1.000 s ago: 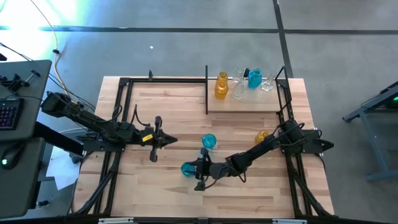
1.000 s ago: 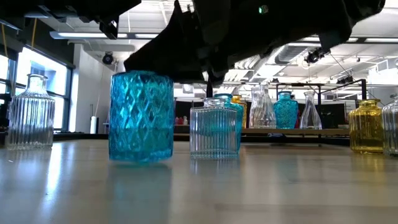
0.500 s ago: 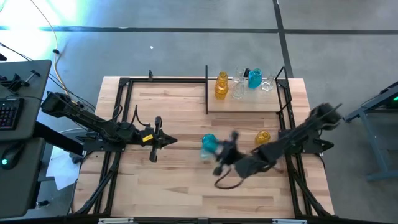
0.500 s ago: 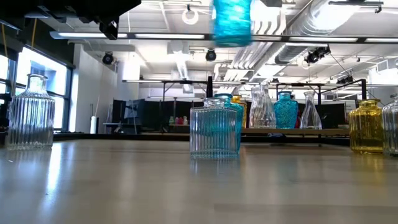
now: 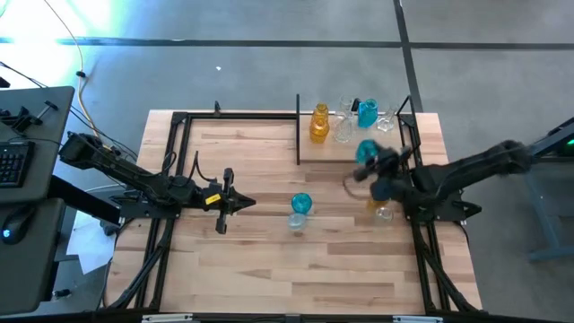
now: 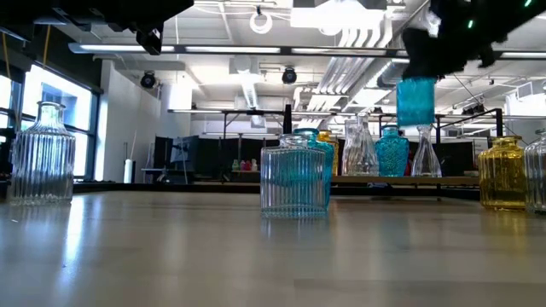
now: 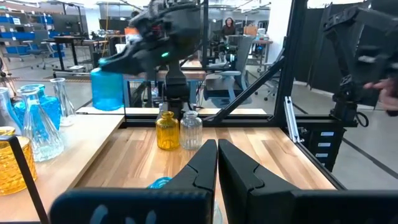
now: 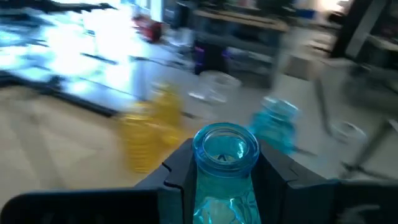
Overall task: Sort vases onto shelf
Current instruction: Put the bottom blue vase on the shelf aligned with the other blue vase
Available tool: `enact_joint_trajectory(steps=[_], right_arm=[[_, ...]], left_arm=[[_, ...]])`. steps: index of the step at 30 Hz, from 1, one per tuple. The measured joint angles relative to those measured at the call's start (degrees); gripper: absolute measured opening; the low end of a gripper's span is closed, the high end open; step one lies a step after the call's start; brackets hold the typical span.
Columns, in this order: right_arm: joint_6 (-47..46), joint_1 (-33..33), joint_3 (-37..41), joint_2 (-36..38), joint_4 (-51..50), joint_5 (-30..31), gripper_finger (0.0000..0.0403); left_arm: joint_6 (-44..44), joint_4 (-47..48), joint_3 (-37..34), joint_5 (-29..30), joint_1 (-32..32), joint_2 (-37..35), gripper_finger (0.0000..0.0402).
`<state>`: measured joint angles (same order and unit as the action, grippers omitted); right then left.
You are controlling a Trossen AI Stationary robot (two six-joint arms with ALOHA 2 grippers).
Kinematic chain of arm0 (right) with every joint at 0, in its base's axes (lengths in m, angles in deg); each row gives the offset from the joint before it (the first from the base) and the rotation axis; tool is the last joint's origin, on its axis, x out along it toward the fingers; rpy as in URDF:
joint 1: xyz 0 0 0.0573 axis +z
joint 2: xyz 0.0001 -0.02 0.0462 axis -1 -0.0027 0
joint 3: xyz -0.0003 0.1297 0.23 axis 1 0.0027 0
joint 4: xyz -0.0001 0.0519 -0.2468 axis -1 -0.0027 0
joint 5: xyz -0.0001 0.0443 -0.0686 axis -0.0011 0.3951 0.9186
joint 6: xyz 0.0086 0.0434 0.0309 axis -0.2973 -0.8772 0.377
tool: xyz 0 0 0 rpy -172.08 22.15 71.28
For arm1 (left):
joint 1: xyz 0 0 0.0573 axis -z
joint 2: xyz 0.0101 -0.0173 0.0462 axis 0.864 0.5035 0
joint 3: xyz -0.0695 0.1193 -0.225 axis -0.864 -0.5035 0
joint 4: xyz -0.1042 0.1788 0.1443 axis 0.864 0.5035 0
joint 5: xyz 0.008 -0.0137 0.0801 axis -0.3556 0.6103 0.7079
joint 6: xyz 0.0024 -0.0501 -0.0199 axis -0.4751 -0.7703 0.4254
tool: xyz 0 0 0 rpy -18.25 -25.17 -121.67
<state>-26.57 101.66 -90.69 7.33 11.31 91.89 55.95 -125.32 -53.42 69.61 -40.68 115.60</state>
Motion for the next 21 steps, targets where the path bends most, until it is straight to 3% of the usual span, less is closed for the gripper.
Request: enact_joint_trajectory(steps=[5, 10, 21], right_arm=[[6.67, -13.16, 7.26, 2.79, 9.72, -5.93, 0.0092], [15.45, -23.38, 13.74, 2.21, 28.12, -13.09, 0.0092], [20.86, -33.32, 22.45, 2.13, 47.60, -22.20, 0.0092]], left_arm=[[0.00, 0.00, 0.00, 0.02, 0.00, 0.00, 0.0005], [0.46, 0.00, 0.00, 0.02, 0.01, 0.02, 0.0005], [0.46, -0.02, 0.00, 0.04, 0.00, 0.01, 0.0005]])
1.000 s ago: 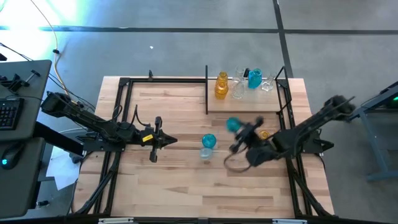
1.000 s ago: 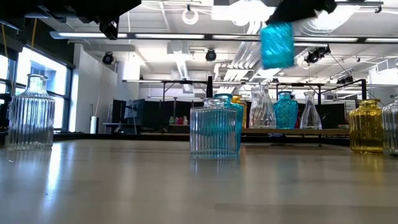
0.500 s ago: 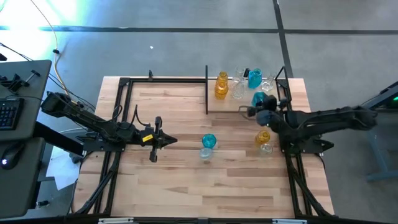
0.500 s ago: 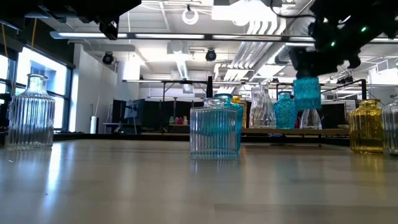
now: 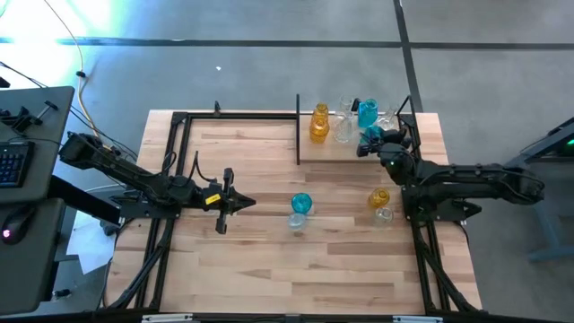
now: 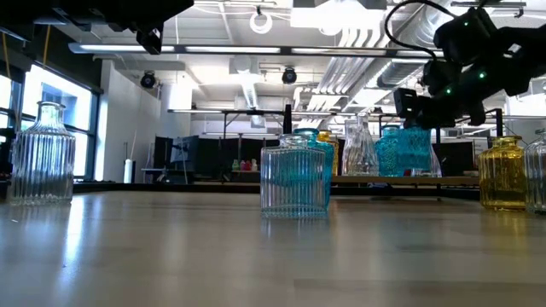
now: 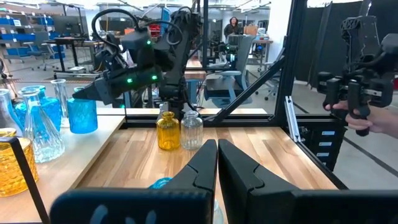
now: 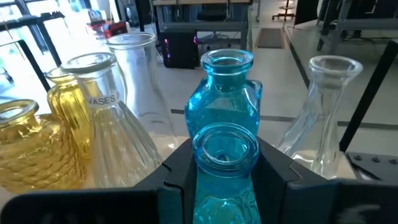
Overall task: Sort vases onto shelf
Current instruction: Put the bottom blue vase on the shelf aligned with the other blue vase
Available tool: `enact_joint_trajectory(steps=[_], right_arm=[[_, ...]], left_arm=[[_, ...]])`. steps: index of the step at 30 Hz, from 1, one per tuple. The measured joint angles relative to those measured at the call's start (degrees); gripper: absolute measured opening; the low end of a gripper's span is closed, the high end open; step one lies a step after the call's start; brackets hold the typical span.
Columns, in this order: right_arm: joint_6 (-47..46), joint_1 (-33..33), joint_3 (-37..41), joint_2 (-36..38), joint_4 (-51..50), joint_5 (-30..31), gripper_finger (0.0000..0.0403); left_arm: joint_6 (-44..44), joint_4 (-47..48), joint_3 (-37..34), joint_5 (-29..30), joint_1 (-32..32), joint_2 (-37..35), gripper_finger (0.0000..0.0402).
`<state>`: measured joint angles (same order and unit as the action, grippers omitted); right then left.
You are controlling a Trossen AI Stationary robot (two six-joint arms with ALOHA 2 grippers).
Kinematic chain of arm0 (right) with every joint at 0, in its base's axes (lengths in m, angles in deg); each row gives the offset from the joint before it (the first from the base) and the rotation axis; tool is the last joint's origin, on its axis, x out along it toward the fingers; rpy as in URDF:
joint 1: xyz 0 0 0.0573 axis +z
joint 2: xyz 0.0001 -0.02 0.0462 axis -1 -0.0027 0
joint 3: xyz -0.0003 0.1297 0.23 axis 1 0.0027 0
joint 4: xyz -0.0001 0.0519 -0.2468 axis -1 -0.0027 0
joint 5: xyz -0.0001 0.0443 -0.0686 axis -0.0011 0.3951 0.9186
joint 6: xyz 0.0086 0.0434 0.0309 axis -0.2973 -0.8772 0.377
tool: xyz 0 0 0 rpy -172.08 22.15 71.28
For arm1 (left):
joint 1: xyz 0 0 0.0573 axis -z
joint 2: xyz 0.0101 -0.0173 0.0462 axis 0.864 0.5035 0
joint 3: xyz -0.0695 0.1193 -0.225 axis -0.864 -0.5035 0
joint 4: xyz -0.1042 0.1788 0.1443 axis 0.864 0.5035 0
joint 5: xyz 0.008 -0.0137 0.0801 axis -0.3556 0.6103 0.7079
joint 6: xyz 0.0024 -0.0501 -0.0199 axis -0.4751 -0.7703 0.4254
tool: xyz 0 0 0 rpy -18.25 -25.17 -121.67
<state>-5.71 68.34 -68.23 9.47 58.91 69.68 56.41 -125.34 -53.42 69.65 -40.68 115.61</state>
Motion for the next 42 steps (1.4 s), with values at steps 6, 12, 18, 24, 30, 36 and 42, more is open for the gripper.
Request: enact_joint_trajectory(steps=[6, 12, 18, 24, 30, 36, 42], right_arm=[[0.74, -2.05, 2.31, -0.61, 5.06, -1.87, 0.0092], [4.51, -4.54, 2.37, -4.69, 12.29, -5.17, 0.0092], [6.08, -7.10, 2.33, -11.03, 17.22, -7.62, 0.0092], [7.70, -7.81, 2.24, -15.39, 22.93, -8.40, 0.0092], [7.99, -7.79, 2.24, -16.02, 23.93, -8.01, 0.0113], [7.98, -7.79, 2.28, -16.04, 23.55, -5.99, 0.0161], [9.46, -7.77, 2.33, -15.42, 23.60, -4.45, 0.0199]], left_arm=[[0.03, 0.00, 0.00, 0.01, 0.00, 0.01, 0.0005], [0.09, -0.11, 0.00, 0.01, 0.00, 0.00, 0.0005], [0.22, -0.13, 0.00, 0.03, 0.00, 0.01, 0.0005], [0.22, -0.16, 0.00, 0.02, 0.00, 0.01, 0.0005], [0.19, -0.17, 0.00, 0.03, 0.01, 0.01, 0.0005], [0.00, -0.20, 0.00, 0.03, 0.01, 0.01, 0.0005], [0.03, -0.20, 0.00, 0.03, 0.00, 0.01, 0.0005]])
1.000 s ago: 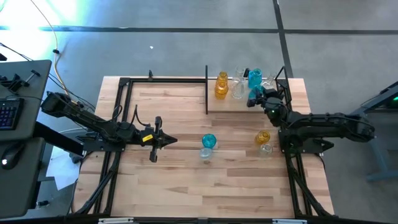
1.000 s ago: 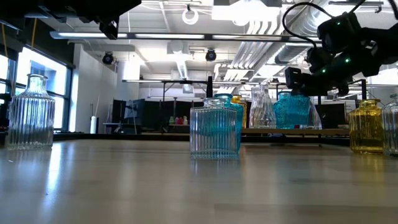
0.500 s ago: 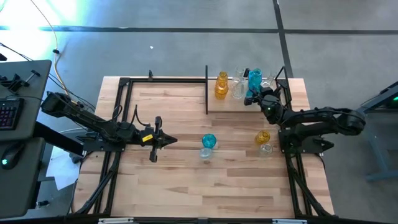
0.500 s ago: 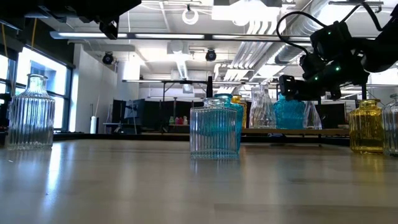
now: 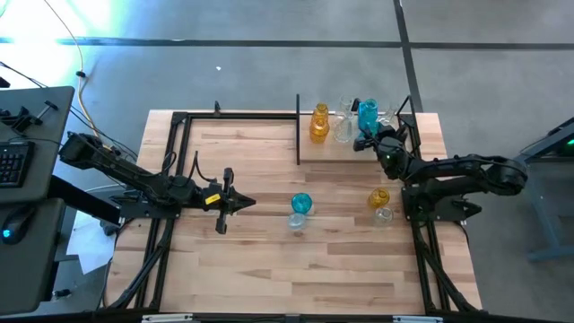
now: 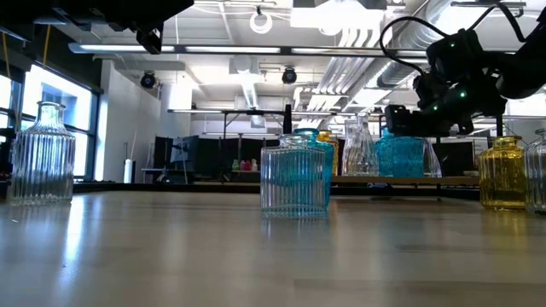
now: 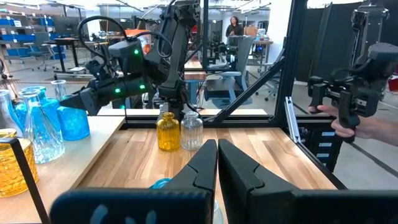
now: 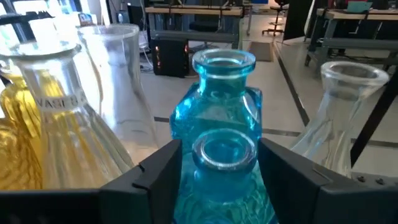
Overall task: Sort vases onto shelf
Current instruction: Put the bottom blue vase on the shelf aligned with the other blue vase
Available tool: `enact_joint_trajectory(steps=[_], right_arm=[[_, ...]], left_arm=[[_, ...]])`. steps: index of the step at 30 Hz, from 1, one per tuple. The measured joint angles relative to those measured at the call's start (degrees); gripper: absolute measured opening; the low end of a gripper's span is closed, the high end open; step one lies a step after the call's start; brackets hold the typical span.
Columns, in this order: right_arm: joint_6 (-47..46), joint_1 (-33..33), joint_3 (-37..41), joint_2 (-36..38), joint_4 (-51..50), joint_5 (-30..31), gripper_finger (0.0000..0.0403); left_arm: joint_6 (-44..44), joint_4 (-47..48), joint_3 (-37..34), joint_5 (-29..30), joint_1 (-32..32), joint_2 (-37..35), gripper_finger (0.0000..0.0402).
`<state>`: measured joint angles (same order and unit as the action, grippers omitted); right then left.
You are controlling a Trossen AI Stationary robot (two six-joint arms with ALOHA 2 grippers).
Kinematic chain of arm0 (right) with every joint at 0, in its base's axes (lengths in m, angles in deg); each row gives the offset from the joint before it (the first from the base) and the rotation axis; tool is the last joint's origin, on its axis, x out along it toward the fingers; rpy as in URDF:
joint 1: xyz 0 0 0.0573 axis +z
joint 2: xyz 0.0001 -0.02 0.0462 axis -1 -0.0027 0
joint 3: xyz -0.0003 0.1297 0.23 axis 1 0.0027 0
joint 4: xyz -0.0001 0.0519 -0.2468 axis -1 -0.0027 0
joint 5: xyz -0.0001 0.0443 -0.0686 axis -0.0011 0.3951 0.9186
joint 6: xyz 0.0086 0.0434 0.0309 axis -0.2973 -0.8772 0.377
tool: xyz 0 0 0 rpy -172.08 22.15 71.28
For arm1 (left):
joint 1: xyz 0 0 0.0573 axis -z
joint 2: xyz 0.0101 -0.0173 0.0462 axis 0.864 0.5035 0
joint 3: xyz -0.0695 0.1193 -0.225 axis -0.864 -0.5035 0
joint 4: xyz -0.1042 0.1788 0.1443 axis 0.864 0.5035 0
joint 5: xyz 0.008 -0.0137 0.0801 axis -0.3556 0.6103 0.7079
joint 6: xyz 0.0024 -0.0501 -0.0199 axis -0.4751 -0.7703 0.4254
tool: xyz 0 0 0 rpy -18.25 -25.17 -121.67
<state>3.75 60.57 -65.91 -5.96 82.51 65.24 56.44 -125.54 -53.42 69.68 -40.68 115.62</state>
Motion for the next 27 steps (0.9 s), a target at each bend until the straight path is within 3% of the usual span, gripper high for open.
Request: enact_joint_trajectory(steps=[9, 13, 16, 21, 27], right_arm=[[3.68, 0.71, 0.00, 4.44, 1.30, -1.26, 0.0213], [8.17, 3.49, 0.00, 8.34, 1.08, -2.65, 0.0212], [10.28, 6.56, 0.00, 11.39, -0.40, -0.49, 0.0201], [7.42, 12.19, 0.00, 16.90, -12.05, 1.54, 0.0151], [-3.51, 14.95, 0.00, 20.85, -30.80, 6.36, 0.0050]], left_arm=[[0.01, 0.02, 0.00, 0.00, 0.01, 0.00, 0.0005], [0.01, 0.02, 0.00, -0.02, 0.00, 0.00, 0.0005], [-0.01, 0.02, 0.00, 0.00, 0.01, 0.00, 0.0005], [-0.45, 0.02, 0.00, 0.00, 0.00, 0.00, 0.0005], [-0.47, 0.20, 0.00, -0.02, 0.01, -0.01, 0.0005]])
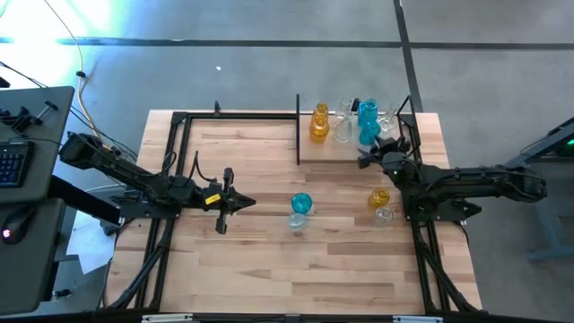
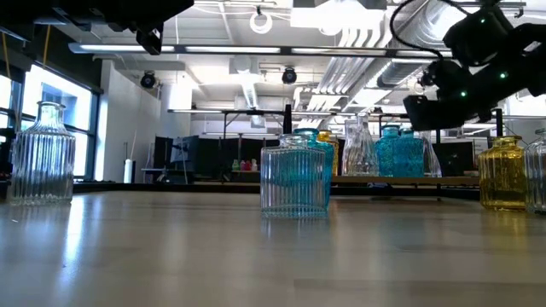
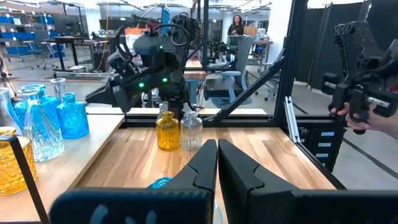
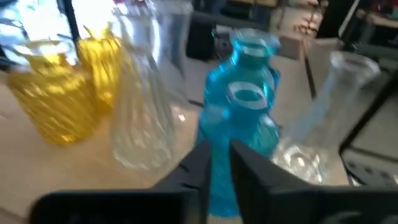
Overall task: Sort vases onto shelf
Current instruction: Put the bottom blue vase on the shelf aligned with the other blue vase, then put the left transparent vase on the shelf aligned with the other transparent vase
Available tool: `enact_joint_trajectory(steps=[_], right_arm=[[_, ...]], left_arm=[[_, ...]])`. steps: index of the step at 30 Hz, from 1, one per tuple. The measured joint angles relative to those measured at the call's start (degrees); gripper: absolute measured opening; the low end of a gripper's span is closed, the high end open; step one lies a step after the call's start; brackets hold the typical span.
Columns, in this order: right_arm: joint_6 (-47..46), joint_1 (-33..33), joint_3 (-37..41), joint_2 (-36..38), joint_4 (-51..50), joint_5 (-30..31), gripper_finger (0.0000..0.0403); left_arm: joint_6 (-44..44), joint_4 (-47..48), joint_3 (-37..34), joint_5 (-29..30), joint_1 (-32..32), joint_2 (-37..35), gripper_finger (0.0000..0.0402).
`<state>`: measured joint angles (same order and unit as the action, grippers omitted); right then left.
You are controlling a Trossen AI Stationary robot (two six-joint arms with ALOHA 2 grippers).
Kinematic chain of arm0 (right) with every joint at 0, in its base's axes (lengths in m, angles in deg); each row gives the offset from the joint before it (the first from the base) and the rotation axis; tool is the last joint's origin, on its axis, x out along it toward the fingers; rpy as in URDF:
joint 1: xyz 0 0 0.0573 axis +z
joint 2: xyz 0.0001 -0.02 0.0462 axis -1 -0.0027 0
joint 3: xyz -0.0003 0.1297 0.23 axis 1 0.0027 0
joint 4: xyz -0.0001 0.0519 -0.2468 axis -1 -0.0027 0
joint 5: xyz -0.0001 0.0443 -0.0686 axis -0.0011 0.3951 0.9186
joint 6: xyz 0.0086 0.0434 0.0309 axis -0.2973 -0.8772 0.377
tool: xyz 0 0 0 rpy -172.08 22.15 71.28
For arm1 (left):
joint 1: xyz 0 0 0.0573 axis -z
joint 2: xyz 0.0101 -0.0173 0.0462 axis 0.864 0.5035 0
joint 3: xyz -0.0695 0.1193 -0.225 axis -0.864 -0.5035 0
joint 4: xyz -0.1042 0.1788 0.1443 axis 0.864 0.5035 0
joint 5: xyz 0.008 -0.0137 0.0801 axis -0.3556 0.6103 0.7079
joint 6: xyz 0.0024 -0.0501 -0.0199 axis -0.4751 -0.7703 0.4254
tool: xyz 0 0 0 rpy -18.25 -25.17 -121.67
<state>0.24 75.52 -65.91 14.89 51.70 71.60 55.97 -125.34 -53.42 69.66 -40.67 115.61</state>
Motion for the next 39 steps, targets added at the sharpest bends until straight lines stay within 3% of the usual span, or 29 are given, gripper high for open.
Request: enact_joint_trajectory(steps=[4, 13, 19, 30, 35, 39], right_arm=[[-4.84, -1.12, 0.00, -0.26, -5.52, 0.29, 0.0006], [-6.58, -9.62, 0.00, -4.03, -5.63, -6.73, 0.0003], [-4.85, -13.18, 0.00, -6.77, -0.42, -12.21, 0.0002], [-1.71, -14.00, 0.00, -7.81, 3.70, -12.81, 0.0003], [1.12, -10.13, 0.00, -4.26, 3.87, -12.20, 0.0003], [2.60, -3.71, -0.02, -1.87, 3.37, -10.78, 0.0003]], left_arm=[[0.00, 0.00, 0.00, 0.00, 0.00, 0.01, 0.0005], [0.46, 0.02, 0.00, 0.01, -0.01, 0.00, 0.0005], [0.50, 0.02, 0.00, 0.02, -0.01, 0.01, 0.0005], [0.39, 0.84, 0.23, -0.01, 0.00, -0.12, 0.0005], [-1.25, 13.87, 5.63, -1.02, -0.01, -2.69, 0.0005], [-6.44, 41.21, 15.26, -2.82, 0.53, -4.03, 0.0005]])
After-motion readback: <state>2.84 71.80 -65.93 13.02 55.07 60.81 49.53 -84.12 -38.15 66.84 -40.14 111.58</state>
